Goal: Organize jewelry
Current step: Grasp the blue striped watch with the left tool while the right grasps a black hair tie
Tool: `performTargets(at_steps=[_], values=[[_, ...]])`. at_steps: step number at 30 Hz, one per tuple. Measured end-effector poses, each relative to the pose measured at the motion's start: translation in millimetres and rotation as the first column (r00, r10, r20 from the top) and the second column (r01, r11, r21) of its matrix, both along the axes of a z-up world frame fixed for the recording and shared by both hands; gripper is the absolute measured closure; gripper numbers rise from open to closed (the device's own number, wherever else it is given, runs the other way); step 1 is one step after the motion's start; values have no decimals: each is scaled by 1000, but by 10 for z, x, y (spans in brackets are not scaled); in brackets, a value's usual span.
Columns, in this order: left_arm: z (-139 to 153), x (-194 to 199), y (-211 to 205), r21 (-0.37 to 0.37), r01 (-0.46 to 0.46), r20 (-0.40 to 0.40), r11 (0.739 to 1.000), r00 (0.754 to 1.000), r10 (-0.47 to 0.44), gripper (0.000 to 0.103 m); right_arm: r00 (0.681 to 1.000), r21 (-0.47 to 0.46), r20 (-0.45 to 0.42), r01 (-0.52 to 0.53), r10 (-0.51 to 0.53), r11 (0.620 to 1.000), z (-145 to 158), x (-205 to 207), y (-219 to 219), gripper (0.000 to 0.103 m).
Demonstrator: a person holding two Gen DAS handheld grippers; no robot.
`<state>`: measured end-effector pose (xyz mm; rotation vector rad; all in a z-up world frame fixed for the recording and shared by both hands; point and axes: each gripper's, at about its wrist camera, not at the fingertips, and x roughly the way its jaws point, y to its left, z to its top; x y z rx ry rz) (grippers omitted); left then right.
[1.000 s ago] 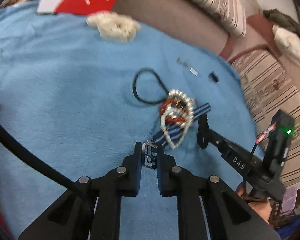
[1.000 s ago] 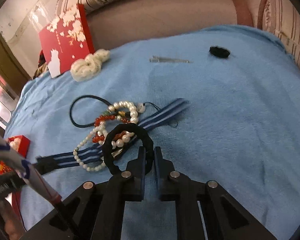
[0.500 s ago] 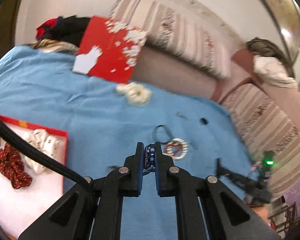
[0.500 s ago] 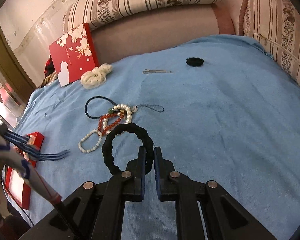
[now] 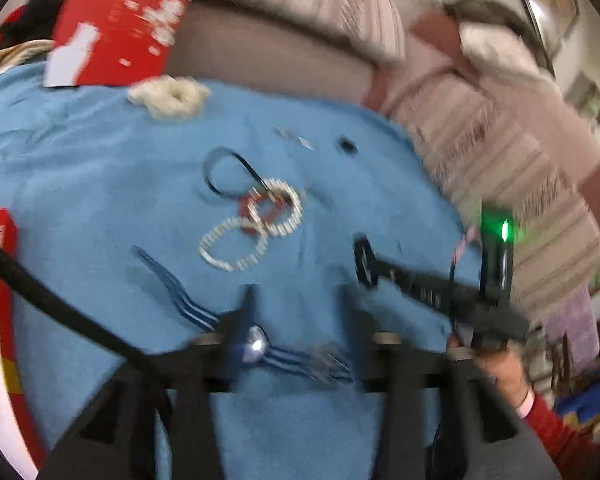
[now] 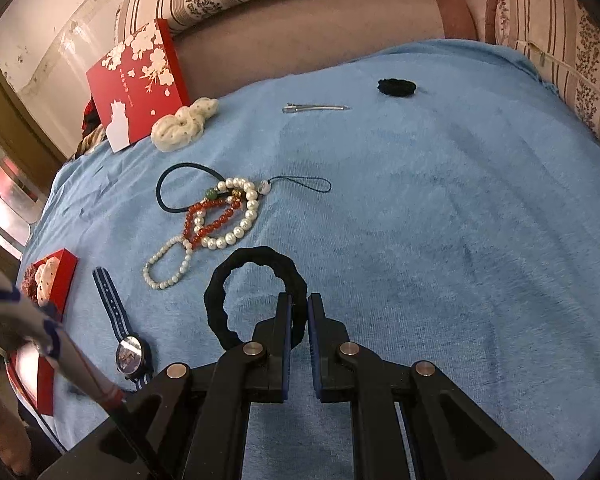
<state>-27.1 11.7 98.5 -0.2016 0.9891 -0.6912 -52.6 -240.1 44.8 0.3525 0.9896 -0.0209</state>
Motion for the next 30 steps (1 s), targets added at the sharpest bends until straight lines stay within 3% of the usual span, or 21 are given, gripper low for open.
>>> performTargets(at_steps=[3,6,9,13,15,19,28,30], values=[[-73,109,161,7,-67,-40,998,997,67,48,1000,-1,-8,-7,7,1000,-20,-7,6,95],[-280,197,135,82,-113,-118,990,985,123,48,1000,4,-15,-5,5,1000,-37,-9,-5,95],[-515,150,42,147,-107,-209,983,968,137,48,1000,11,-13,-4,4,1000,-34,-10,-20,94],[-722,22,-166,220,-74,-260,973,956,132,46,1000,14,-4,-1,2,1000,-11,-28,-21,94],[-706,-8,-258,261,-85,-217,962,966,144,45,1000,17,-1,4,-4,1000,1,-44,-27,94],[-717,33,-386,252,-90,-175,963,975,137,45,1000,14,-1,8,-8,1000,7,-62,-43,94],[-764,-56,-569,359,-63,-30,931,996,79,45,999,-13,-37,-12,11,1000,-82,-41,5,94],[-763,-70,-609,400,-85,11,913,996,88,64,999,-24,-48,-23,22,999,-121,-26,42,93]])
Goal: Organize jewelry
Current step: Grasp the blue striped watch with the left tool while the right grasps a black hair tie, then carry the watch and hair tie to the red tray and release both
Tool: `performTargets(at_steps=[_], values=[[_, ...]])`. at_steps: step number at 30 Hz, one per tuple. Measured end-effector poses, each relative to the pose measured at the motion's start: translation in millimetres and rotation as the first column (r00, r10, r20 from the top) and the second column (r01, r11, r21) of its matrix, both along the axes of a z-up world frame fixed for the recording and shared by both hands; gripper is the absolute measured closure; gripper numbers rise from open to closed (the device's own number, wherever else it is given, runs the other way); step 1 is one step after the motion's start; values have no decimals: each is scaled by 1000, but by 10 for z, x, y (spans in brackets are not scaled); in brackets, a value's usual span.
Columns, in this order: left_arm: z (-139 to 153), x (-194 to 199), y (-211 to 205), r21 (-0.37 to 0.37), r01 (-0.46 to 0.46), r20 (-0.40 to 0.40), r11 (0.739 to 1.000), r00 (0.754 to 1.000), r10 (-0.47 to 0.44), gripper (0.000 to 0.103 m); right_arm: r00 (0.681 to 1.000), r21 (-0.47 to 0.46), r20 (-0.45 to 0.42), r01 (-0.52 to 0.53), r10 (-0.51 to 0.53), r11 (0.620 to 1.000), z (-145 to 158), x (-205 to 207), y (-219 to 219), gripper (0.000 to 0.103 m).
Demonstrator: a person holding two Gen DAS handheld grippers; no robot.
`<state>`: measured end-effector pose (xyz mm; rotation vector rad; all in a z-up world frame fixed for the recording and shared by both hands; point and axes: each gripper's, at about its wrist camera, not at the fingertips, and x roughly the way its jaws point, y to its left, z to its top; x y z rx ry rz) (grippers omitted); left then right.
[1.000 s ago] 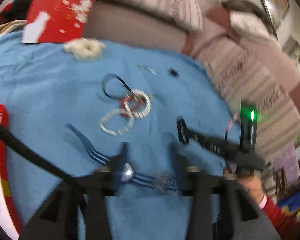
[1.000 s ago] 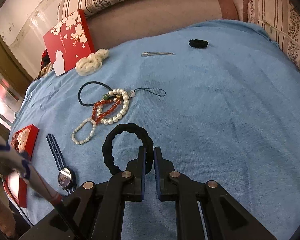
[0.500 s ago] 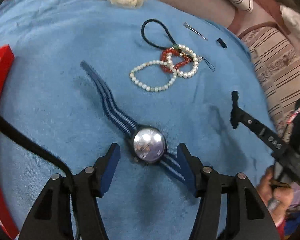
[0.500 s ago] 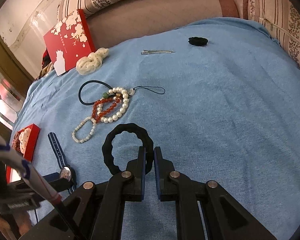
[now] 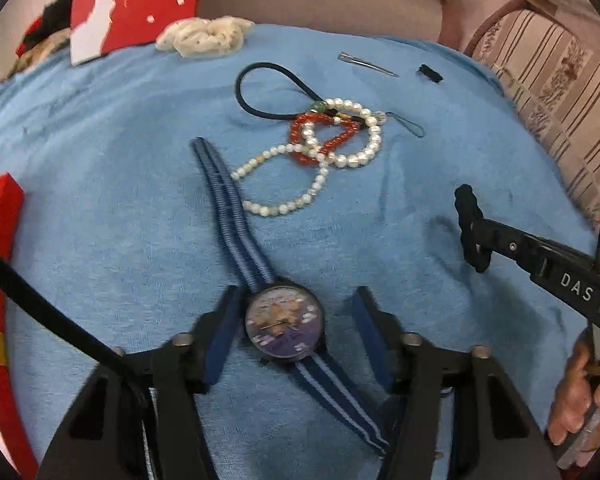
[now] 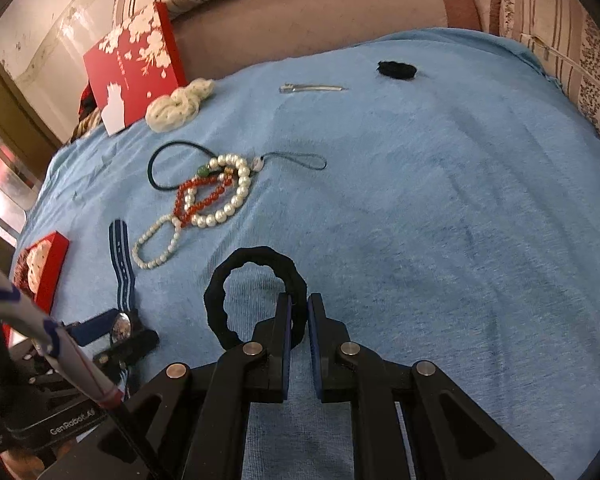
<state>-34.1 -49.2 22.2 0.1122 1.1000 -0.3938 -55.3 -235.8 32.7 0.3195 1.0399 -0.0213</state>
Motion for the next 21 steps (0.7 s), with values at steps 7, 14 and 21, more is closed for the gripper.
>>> performTargets(at_steps=[7,14,21], values=[[233,12,216,-104,-14,-1,994,1000,13,65,999,-46,-5,-35,35,998,-58,24,118,94],[812,-117,769,-204,-63,104,977,991,86,65,992,-87,101,-62,70,994,185,-76,356,94],[1371,-371,1703,-249,-169,237,954,944,229,65,972,-83,168,-153,165,985,503,-157,985,94]])
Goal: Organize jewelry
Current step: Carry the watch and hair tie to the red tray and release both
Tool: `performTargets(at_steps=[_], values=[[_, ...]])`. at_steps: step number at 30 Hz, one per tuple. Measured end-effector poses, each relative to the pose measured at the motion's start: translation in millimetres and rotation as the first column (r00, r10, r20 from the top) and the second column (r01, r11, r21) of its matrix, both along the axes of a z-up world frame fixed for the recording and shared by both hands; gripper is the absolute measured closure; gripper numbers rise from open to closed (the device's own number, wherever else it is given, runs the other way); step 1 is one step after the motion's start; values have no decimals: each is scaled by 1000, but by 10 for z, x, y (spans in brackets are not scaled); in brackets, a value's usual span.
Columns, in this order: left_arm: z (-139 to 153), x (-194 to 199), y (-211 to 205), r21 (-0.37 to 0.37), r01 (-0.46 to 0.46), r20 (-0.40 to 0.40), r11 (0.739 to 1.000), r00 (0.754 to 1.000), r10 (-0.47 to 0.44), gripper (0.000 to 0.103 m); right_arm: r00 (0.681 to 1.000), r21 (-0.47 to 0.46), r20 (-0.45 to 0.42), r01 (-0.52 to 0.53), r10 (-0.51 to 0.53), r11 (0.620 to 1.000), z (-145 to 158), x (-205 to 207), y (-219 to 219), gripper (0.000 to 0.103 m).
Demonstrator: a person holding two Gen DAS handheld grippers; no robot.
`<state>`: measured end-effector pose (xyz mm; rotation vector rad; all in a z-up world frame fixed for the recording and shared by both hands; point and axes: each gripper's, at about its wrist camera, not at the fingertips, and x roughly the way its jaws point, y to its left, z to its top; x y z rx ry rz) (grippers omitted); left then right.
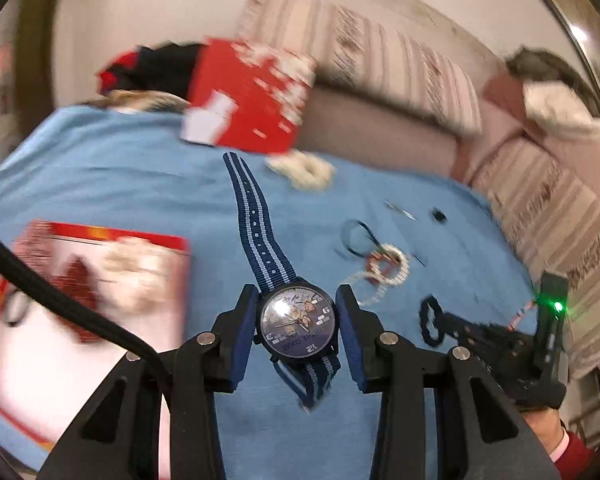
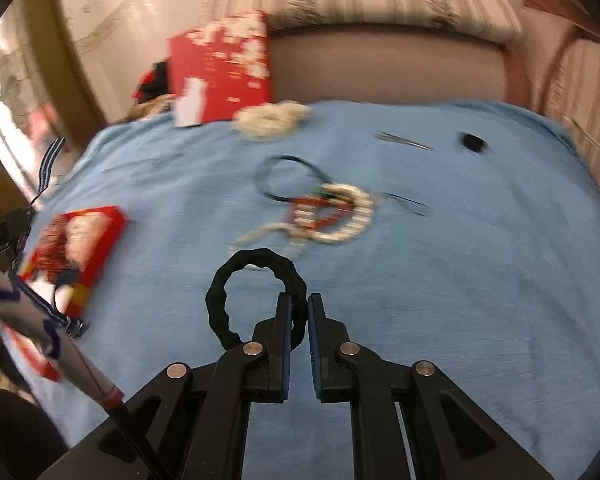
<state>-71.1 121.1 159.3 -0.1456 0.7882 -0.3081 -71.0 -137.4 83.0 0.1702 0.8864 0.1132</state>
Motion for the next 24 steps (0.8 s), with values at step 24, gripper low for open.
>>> performTargets(at_steps=[24], values=[[-693,170,2395,218,-571,-215,792,763,609,64,859,116,-174,-468,482,876,-424,379,3025,94]])
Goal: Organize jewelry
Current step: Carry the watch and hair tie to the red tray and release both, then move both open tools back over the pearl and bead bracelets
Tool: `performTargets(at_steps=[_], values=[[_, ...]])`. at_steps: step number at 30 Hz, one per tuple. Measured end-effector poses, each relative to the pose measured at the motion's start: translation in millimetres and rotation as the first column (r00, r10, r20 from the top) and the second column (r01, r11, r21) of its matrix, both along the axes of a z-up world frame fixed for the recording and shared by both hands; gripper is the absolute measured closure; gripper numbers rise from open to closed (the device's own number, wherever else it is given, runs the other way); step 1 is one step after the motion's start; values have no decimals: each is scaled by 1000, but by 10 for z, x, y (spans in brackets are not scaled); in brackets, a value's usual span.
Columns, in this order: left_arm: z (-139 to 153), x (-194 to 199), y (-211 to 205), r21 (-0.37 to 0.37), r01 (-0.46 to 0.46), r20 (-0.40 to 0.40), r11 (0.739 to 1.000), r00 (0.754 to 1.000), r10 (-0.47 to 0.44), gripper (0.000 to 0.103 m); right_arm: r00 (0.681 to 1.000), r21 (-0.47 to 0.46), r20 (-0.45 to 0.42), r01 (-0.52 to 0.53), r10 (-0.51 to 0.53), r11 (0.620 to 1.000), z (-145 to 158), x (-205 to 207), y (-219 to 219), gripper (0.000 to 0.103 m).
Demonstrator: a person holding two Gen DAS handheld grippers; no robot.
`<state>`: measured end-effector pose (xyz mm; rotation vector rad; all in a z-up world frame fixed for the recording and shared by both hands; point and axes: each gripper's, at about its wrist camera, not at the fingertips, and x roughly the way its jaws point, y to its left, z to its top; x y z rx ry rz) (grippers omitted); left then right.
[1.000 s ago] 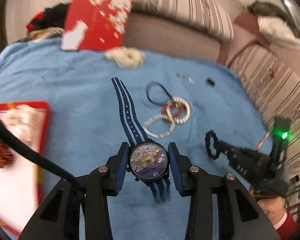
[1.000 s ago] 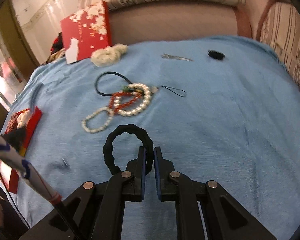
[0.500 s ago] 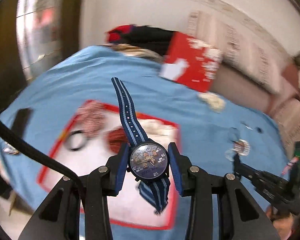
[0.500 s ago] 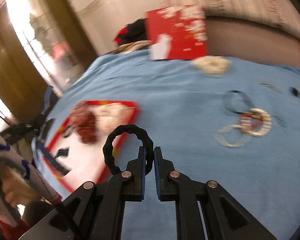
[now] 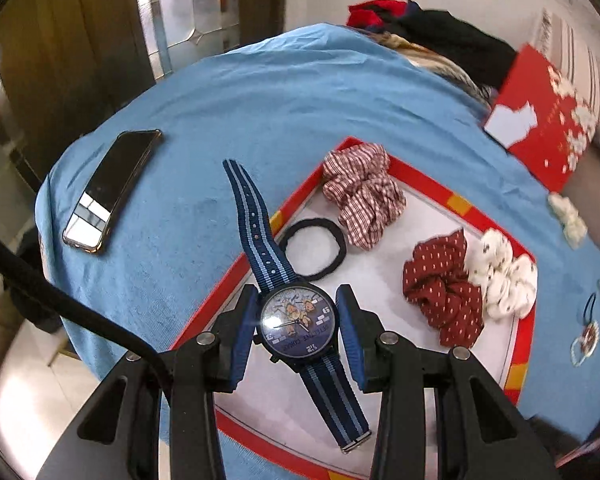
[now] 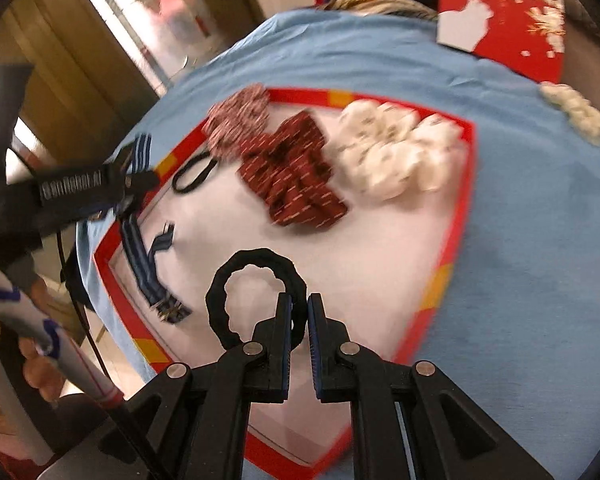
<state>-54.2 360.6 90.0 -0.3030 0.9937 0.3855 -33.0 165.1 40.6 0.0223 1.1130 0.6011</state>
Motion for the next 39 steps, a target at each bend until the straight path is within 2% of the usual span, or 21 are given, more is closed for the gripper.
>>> performTargets(at_steps=[3,4,5,6,7,10,12,15,20,24,26,29,32,35,39], values=[[56,-29,38,-24,-15,44,1000,999,16,60,999,-7,-8,-32,32,999,-46,-44,119,93],[73,-50,43,-38,-18,59,999,998,20,52,999,-6,-13,-40,40,999,-46,-56,137,90],[90,-73,52,-54,-25,74,998,997,29,48,999,-3,-21,-47,47,999,-34,-63,144,85],[105,-76,60,-65,-31,87,997,996,37,48,999,1,-22,-50,50,999,-18,-66,138,74],[119,-89,69,-72,-34,97,997,994,41,48,999,11,-13,-48,48,999,22,-70,117,68],[177,-116,105,-92,-50,139,994,988,63,48,999,33,24,-36,35,999,150,-40,39,68],[217,-133,115,-91,-67,160,994,984,81,48,998,16,57,-25,24,1000,229,29,39,68],[251,-134,138,-88,-88,188,992,977,104,48,998,-13,62,-12,13,1000,255,202,143,76],[249,-136,178,-93,-130,205,987,968,147,47,1000,-64,20,-18,19,998,96,598,459,80],[226,-75,124,-92,-122,197,988,971,138,47,998,-137,60,-11,19,991,14,869,695,82],[226,-33,51,-84,-100,197,991,974,115,47,998,-121,60,-3,11,993,63,964,709,82],[220,8,-51,-67,-78,196,995,977,90,47,998,-42,65,15,-12,999,239,920,539,82],[223,43,-138,-53,-60,195,997,978,69,47,994,-15,106,25,-23,1000,444,746,254,81],[232,62,-242,-46,-38,197,998,979,47,47,988,-25,141,62,-58,998,551,553,-170,80],[241,93,-469,-22,14,198,1000,980,-9,47,981,-54,144,141,-132,989,538,289,-857,78]])
